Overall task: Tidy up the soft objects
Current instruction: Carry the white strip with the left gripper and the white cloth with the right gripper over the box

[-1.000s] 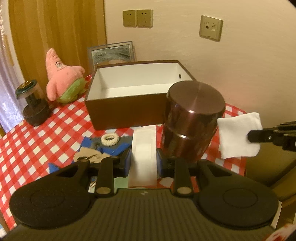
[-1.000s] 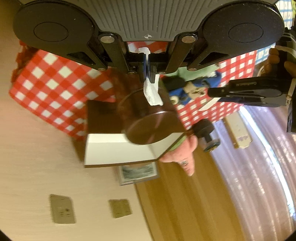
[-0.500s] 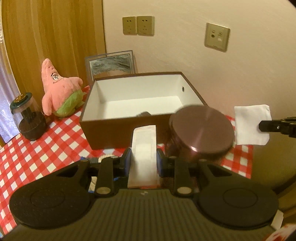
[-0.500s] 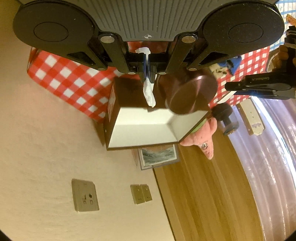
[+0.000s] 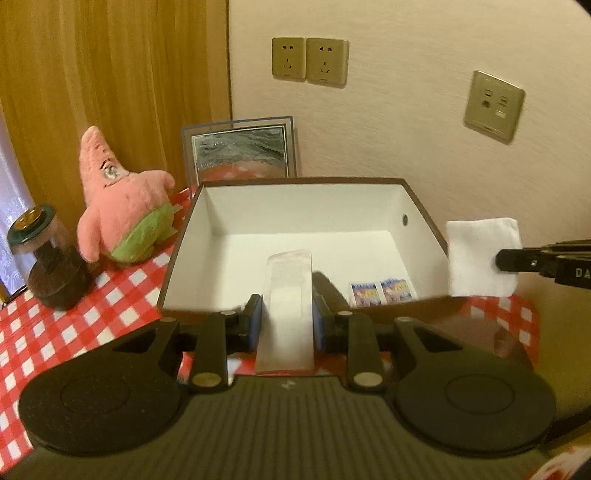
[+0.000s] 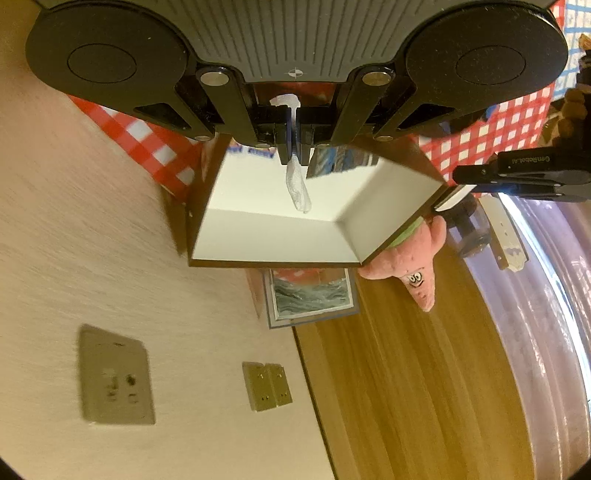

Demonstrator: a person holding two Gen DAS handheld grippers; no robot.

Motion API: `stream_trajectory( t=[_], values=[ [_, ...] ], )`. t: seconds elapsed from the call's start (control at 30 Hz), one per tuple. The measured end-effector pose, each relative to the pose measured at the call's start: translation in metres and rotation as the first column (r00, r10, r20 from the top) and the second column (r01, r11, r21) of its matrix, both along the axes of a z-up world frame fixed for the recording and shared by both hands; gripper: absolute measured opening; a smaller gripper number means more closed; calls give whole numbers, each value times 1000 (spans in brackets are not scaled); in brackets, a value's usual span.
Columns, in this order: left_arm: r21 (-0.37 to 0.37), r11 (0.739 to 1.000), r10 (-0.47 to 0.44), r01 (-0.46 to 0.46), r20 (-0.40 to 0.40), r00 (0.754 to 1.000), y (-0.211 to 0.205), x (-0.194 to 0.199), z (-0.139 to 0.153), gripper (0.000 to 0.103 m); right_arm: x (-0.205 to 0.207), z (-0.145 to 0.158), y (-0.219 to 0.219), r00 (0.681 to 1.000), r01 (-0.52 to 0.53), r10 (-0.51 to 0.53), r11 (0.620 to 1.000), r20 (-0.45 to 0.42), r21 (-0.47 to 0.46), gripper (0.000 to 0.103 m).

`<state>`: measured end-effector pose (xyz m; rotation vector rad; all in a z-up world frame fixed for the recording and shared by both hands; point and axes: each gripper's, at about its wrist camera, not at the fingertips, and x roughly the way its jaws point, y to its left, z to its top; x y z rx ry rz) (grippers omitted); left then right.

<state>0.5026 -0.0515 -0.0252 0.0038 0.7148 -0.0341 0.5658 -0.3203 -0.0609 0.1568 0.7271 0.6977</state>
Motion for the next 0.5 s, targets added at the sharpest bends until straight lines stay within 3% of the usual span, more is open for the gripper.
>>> stream_trajectory(
  t=[0.5],
  values=[
    [38,999,-12,16,-107,994,-1,127,-41,25,115,-56,62,993,-58,54,998,-104,-36,2]
  ],
)
